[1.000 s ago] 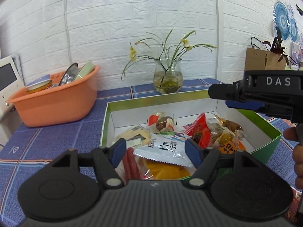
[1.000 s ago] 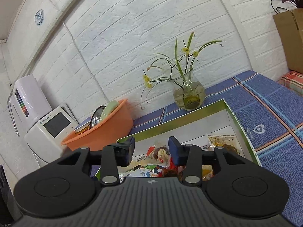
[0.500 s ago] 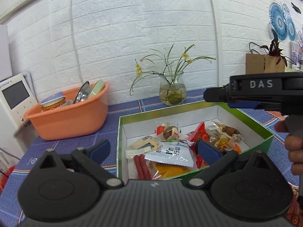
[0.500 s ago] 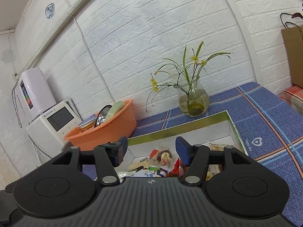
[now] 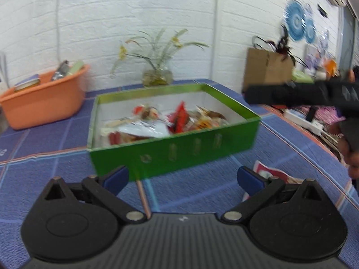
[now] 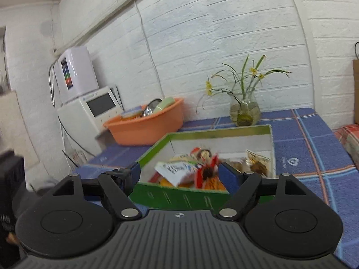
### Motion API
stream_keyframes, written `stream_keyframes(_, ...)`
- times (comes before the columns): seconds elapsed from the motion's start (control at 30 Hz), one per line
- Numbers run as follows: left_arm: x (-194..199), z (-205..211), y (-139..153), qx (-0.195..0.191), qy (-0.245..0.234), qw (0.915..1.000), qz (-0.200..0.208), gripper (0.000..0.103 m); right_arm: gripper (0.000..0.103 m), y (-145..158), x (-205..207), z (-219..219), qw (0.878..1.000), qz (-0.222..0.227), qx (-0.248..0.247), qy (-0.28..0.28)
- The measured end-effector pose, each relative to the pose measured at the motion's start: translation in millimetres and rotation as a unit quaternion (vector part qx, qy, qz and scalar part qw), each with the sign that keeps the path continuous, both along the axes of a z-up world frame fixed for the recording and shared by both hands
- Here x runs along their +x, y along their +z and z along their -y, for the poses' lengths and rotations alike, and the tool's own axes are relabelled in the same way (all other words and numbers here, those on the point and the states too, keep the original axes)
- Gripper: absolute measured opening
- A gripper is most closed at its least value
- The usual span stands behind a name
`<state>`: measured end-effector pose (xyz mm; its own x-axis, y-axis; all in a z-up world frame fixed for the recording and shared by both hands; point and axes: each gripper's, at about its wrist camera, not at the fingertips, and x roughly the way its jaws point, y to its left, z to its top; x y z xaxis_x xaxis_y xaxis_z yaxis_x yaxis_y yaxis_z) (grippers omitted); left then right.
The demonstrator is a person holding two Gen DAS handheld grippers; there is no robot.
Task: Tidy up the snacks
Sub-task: 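Withdraw both tools up from the green box, then grasp the red Daily Nuts packet on the tablecloth with the left gripper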
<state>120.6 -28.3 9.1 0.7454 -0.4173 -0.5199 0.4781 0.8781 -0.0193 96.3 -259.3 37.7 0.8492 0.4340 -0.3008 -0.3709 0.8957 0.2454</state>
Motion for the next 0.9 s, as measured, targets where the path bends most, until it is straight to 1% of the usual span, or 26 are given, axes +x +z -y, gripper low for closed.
stream_keyframes(0.03,-3,6,-4,0.003,-0.015,0.9999,-0.003,0.102,0.103,-6,-13,6,1.0,-0.006,-0.014,-0.011)
stream_keyframes(0.1,-8,16,-11,0.012,-0.045,0.9989,-0.006,0.102,0.103,-17,-35,23,0.999,-0.025,-0.016,-0.037)
stream_keyframes(0.2,-10,29,-21,0.025,-0.079,0.9963,-0.022,0.102,0.103,-37,-62,58,0.993,-0.075,0.033,-0.084)
stream_keyframes(0.27,-9,36,-26,0.032,-0.091,0.9948,-0.033,0.102,0.103,-50,-76,75,0.985,-0.102,0.063,-0.12)
stream_keyframes(0.33,-5,41,-32,0.034,-0.099,0.9933,-0.048,0.102,0.103,-63,-83,83,0.977,-0.133,0.088,-0.14)
stream_keyframes(0.4,0,47,-37,0.035,-0.106,0.9916,-0.065,0.102,0.103,-77,-83,89,0.966,-0.175,0.124,-0.143)
stream_keyframes(0.43,3,49,-39,0.032,-0.111,0.9906,-0.074,0.102,0.103,-84,-81,90,0.961,-0.189,0.148,-0.14)
stream_keyframes(0.47,6,52,-41,0.028,-0.116,0.9891,-0.086,0.102,0.103,-86,-83,91,0.961,-0.175,0.166,-0.137)
stream_keyframes(0.53,11,55,-44,0.017,-0.132,0.9853,-0.107,0.102,0.103,-88,-76,89,0.956,-0.186,0.187,-0.126)
stream_keyframes(0.6,12,58,-43,0.005,-0.147,0.9828,-0.111,0.1,0.103,-93,-68,85,0.952,-0.194,0.211,-0.106)
stream_keyframes(0.63,12,59,-44,-0.005,-0.16,0.9801,-0.118,0.095,0.103,-95,-64,82,0.951,-0.195,0.219,-0.093)
stream_keyframes(0.7,13,62,-43,-0.015,-0.168,0.9782,-0.121,0.087,0.103,-95,-56,73,0.953,-0.196,0.214,-0.082)
stream_keyframes(0.73,12,62,-43,-0.018,-0.171,0.9776,-0.122,0.07,0.092,-95,-51,69,0.954,-0.199,0.208,-0.082)
stream_keyframes(0.77,12,61,-42,-0.025,-0.169,0.9769,-0.128,0.059,0.08,-96,-47,66,0.953,-0.208,0.204,-0.086)
stream_keyframes(0.8,13,58,-41,-0.029,-0.159,0.9779,-0.133,0.056,0.062,-95,-44,65,0.952,-0.213,0.196,-0.1)
stream_keyframes(0.83,13,54,-40,-0.035,-0.153,0.9782,-0.136,0.044,0.059,-94,-42,65,0.953,-0.214,0.187,-0.105)
stream_keyframes(0.87,15,50,-40,-0.045,-0.147,0.9783,-0.14,0.032,0.058,-93,-40,65,0.955,-0.213,0.18,-0.104)
stream_keyframes(0.9,17,44,-40,-0.059,-0.141,0.9775,-0.145,0.027,0.056,-93,-39,64,0.956,-0.212,0.176,-0.105)
